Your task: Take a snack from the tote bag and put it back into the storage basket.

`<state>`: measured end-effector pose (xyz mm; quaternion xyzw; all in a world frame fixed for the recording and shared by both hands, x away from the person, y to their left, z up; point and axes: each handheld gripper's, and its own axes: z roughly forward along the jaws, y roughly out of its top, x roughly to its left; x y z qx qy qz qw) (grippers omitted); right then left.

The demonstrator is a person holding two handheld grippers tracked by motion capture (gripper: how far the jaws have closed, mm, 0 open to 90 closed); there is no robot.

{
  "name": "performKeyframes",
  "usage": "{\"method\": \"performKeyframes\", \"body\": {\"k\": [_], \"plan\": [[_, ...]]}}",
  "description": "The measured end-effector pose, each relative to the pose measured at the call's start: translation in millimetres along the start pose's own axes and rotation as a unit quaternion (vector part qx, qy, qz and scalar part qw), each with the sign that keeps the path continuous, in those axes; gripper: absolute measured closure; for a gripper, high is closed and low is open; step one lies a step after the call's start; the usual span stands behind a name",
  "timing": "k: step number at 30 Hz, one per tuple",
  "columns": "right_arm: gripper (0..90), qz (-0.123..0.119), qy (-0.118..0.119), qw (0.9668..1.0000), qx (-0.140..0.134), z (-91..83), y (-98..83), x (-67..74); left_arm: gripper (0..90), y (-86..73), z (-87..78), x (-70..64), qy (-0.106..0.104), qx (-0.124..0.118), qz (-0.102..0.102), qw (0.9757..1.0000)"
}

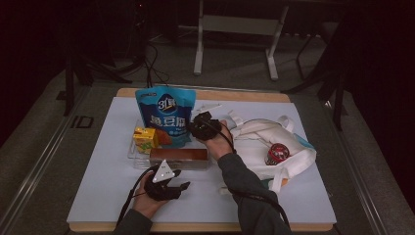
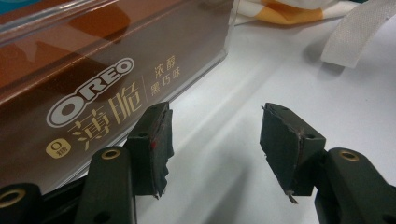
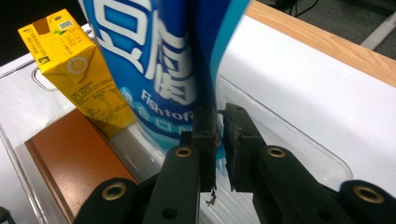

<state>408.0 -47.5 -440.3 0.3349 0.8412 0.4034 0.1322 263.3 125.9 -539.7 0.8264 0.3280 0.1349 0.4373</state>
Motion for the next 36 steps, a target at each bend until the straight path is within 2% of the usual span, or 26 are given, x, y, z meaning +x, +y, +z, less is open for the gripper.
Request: {"method": "performKeyframes", "body": {"k": [16,19,22,36], "plan": [[72.0,-0.03,0.008,0.9995,0.01,-20.5,-4.8,-5.6,43.2,0.1,0.1,0.9,-0.002,0.001,-0.003,1.0],[71.2,-0.048,-0.001,0.9987,0.016,-23.9,-5.4,-4.0,43.2,0.1,0.1,0.8,-0.002,0.001,-0.003,1.0],[70.9,-0.054,-0.003,0.9984,0.015,-28.2,-5.2,-4.4,43.2,0.1,0.3,0.9,-0.002,0.001,-0.003,1.0],[69.7,-0.057,-0.01,0.9982,0.016,-41.7,-11.0,-9.3,43.2,0.2,0.4,0.7,-0.003,0.002,-0.001,1.0]]}}
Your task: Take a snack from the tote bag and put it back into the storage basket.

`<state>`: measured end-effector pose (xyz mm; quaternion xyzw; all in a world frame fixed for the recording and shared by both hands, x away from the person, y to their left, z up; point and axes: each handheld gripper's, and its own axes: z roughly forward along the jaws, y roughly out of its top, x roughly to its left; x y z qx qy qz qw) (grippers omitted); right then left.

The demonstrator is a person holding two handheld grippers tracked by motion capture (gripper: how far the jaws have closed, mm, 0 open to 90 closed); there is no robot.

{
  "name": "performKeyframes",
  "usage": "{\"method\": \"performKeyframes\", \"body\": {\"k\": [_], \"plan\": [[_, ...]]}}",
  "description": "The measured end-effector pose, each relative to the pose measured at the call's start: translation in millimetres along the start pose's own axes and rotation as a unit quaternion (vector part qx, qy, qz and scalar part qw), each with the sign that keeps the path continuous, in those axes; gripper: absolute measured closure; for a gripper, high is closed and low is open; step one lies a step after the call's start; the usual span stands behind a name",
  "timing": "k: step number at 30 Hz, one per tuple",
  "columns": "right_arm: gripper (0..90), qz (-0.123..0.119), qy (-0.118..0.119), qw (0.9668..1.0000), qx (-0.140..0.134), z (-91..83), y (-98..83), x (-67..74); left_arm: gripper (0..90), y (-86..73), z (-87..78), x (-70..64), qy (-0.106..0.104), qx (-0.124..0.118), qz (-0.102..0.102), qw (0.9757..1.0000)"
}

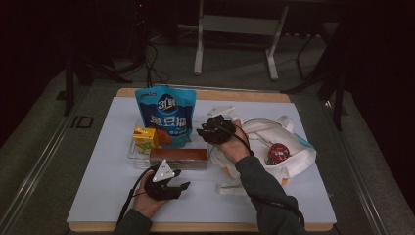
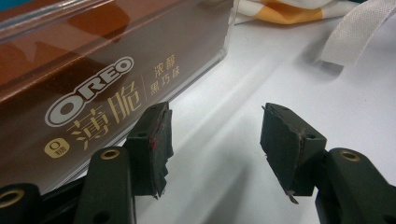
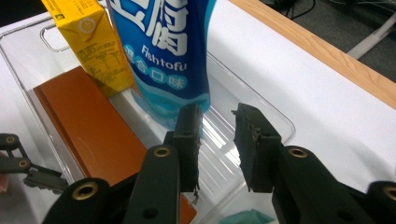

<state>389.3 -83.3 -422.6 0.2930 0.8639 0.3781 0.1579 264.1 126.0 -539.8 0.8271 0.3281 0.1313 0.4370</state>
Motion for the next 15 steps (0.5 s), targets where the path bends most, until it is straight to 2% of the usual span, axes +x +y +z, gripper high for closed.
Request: {"method": "performKeyframes", "body": {"k": [15], "plan": [[67.9,0.001,-0.021,0.9996,0.016,-31.3,-25.0,-19.0,43.1,0.1,0.2,0.2,0.0,0.002,0.0,1.0]]}}
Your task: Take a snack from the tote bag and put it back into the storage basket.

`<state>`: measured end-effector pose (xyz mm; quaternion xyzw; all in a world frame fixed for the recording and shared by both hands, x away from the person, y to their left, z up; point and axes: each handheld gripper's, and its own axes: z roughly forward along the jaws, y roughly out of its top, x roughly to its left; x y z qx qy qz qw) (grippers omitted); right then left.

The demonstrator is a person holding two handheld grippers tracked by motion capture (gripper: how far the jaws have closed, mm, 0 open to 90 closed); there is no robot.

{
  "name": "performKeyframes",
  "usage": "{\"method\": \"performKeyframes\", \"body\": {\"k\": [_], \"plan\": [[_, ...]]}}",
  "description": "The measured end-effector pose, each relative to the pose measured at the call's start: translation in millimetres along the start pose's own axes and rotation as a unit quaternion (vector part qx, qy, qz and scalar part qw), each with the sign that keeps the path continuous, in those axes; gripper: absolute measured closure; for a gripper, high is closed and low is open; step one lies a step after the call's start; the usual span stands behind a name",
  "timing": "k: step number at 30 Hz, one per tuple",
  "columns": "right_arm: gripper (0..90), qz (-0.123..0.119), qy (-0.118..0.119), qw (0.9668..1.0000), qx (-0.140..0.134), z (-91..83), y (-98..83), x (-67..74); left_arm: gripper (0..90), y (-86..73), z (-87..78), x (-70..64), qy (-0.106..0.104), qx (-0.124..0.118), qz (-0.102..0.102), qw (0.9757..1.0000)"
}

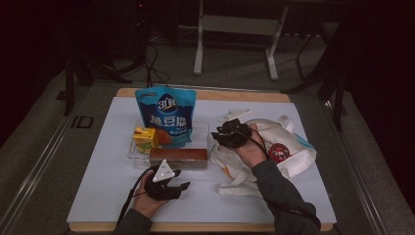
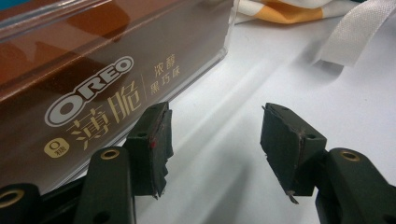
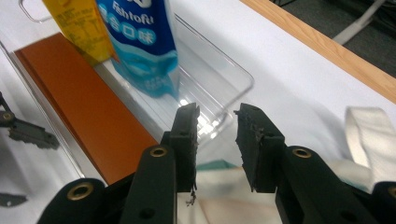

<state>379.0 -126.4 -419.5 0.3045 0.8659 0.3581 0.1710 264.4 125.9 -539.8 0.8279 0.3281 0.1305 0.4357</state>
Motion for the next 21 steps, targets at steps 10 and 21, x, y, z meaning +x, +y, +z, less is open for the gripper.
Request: {"method": "performKeyframes", "body": {"k": [10,21], "plan": [[66.9,0.006,-0.007,1.0,0.0,-20.2,-12.6,-10.5,43.1,0.0,0.0,-0.1,0.0,0.001,0.001,1.0],[66.8,0.022,-0.02,0.9996,0.0,-43.4,-34.1,-26.8,43.0,0.1,0.2,0.0,0.0,0.002,0.001,1.0]]}}
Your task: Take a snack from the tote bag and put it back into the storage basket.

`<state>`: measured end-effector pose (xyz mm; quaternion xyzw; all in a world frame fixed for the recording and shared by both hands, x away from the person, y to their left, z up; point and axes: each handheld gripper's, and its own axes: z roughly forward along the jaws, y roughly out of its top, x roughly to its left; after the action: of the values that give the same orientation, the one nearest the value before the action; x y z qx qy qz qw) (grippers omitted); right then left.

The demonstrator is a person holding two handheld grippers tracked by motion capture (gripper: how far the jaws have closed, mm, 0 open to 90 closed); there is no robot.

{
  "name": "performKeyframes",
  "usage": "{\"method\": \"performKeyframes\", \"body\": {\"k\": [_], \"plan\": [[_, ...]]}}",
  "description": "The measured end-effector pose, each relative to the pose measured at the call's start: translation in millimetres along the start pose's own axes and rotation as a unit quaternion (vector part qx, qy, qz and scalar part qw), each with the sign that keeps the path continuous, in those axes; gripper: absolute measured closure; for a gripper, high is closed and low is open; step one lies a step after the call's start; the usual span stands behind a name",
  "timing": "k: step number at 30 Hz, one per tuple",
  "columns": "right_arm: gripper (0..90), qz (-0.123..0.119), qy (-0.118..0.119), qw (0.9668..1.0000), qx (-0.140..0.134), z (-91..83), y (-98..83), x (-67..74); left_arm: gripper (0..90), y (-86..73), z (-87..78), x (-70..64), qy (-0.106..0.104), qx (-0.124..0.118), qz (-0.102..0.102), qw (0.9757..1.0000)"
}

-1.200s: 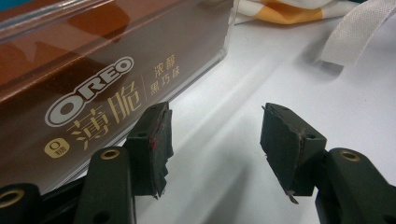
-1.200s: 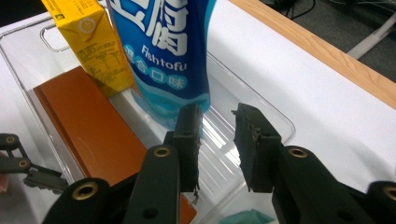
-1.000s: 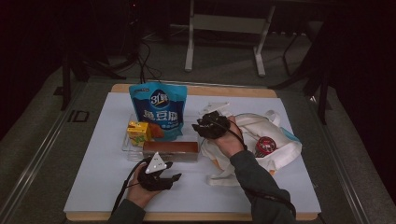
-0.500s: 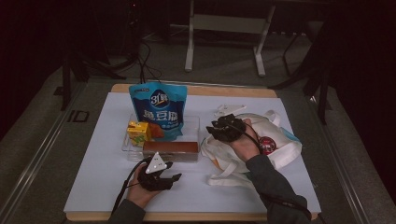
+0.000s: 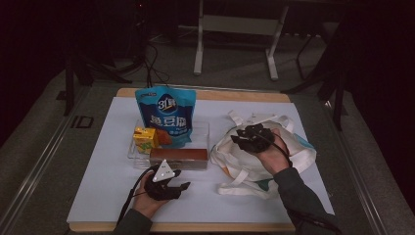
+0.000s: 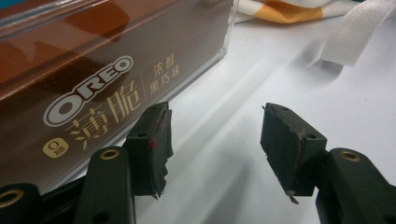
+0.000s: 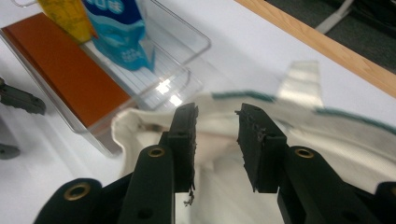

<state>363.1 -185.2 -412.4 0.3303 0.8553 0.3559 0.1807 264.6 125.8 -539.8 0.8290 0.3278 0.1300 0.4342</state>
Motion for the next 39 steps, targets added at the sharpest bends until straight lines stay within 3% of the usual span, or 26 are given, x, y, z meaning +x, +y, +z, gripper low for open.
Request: {"method": "performKeyframes", "body": {"k": [20,39], "plan": [[66.7,0.025,-0.027,0.9992,0.017,-24.2,-35.2,-29.0,42.9,0.1,0.2,0.0,0.0,0.001,-0.001,1.0],[66.9,0.037,-0.046,0.9979,0.027,-33.8,-52.3,-46.4,42.7,0.1,0.2,-0.3,0.002,0.001,0.001,1.0]]}}
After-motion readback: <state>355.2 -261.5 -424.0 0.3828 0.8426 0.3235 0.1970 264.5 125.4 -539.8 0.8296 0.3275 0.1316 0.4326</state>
